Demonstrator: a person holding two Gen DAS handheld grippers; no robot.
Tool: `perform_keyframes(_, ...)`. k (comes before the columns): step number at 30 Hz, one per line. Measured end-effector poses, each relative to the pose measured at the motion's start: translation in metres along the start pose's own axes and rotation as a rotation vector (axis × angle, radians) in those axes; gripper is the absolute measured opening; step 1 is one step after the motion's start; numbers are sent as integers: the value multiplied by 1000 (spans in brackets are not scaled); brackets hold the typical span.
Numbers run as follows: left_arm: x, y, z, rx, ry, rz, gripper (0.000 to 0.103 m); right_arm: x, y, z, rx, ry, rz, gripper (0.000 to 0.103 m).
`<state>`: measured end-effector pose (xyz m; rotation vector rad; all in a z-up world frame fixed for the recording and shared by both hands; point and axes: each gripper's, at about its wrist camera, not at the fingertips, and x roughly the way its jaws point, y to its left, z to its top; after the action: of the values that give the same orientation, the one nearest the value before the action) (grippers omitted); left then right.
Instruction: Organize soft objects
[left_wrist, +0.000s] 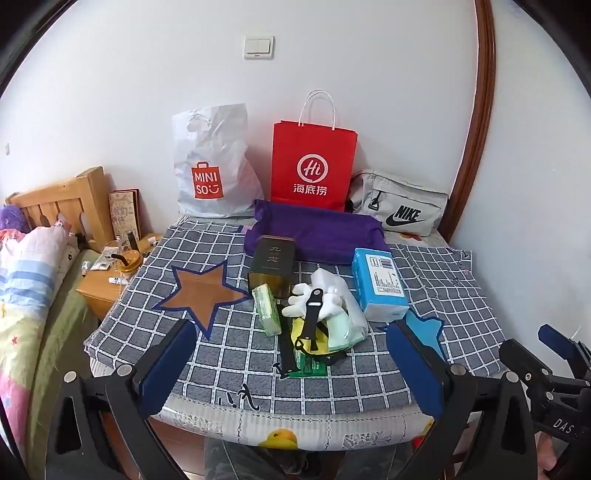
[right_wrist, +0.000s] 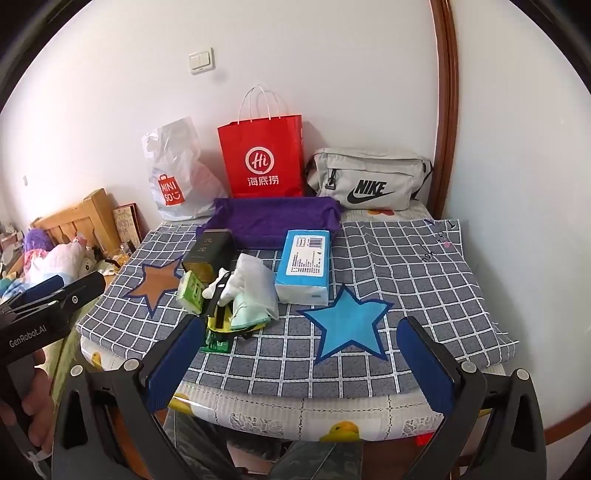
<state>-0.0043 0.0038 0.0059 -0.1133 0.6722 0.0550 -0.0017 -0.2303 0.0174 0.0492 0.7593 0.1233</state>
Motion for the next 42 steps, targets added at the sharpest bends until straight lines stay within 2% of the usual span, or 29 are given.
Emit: perform_keyframes(42,-1,1,-6,13,-4,22,103,-7,-1,-5,-2,-25,2,103)
